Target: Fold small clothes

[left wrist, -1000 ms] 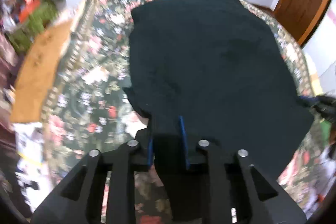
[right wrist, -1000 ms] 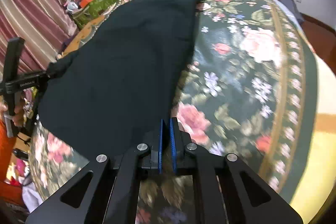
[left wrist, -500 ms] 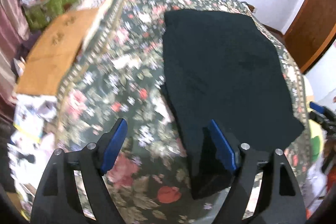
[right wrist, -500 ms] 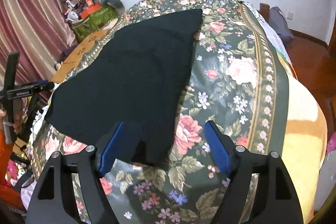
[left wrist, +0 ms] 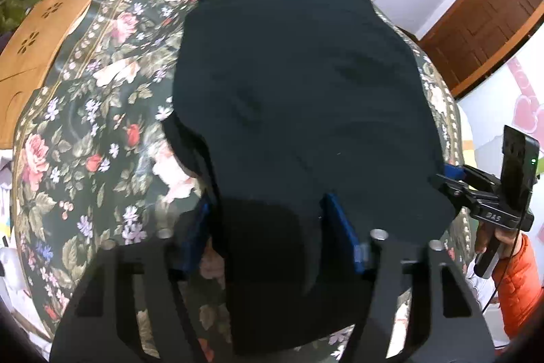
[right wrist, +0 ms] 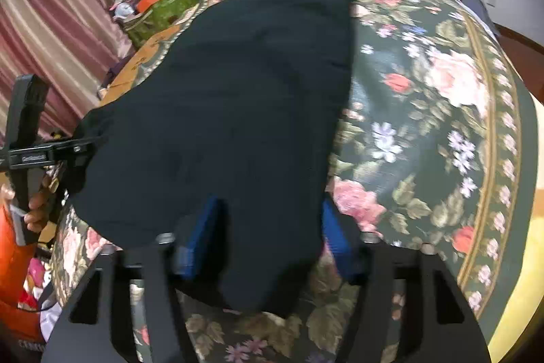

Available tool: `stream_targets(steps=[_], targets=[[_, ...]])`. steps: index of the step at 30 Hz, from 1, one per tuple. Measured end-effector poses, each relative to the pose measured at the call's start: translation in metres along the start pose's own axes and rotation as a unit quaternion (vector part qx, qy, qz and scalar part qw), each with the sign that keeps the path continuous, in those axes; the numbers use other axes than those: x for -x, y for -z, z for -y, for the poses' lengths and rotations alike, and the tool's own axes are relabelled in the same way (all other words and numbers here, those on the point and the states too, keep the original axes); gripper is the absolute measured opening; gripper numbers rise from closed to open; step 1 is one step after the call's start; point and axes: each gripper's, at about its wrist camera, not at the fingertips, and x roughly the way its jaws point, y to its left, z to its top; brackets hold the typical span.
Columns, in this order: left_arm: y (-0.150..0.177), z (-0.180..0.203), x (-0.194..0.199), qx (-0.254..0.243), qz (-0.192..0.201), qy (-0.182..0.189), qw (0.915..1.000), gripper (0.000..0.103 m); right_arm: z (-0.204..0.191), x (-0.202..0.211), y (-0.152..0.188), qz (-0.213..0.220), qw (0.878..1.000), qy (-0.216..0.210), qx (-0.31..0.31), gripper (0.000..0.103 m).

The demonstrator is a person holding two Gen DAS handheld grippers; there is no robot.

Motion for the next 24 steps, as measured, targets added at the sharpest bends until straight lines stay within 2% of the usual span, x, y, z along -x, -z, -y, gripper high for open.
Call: stream_targets(steps=[1,2,3,4,7,12,15,19,24], targets=[[0.000,0.001,0.000,0.000,0.001,0.007,1.0000,0.046,-0.002,-0.001,0.000,0.000,1.000,-0.002,0.002,0.035],[0.000,0.004,0.002,-0.003,0.004,0.009,0.9999,0.036,-0.003,-0.001,0.000,0.000,1.000,-0.007,0.005,0.022],[0.001,0.004,0.005,-0.007,0.005,0.008,0.9999,0.028,-0.004,-0.001,0.000,0.001,1.000,-0.012,0.004,0.016],[0.000,0.007,0.007,-0.011,0.007,0.009,0.9999,0.024,-0.005,-0.001,0.000,0.000,1.000,-0.018,0.003,0.011],[-0.002,0.015,0.018,-0.020,0.019,-0.003,0.9996,0.019,-0.010,0.003,-0.002,0.003,1.000,-0.030,0.010,0.009],[-0.017,0.020,0.050,-0.016,0.049,0.019,0.9985,0.018,-0.014,0.038,-0.015,0.052,0.997,-0.054,0.011,0.008],[-0.031,0.032,0.067,-0.032,0.070,0.014,0.9969,0.018,-0.020,0.059,-0.028,0.082,0.995,-0.061,0.021,0.008],[-0.058,0.047,0.082,-0.056,0.107,-0.006,0.9927,0.018,-0.037,0.077,-0.050,0.112,0.991,-0.052,0.054,0.008],[-0.105,0.038,0.083,-0.032,0.122,0.005,0.9920,0.018,-0.040,0.082,-0.086,0.141,0.987,-0.035,0.069,0.008]])
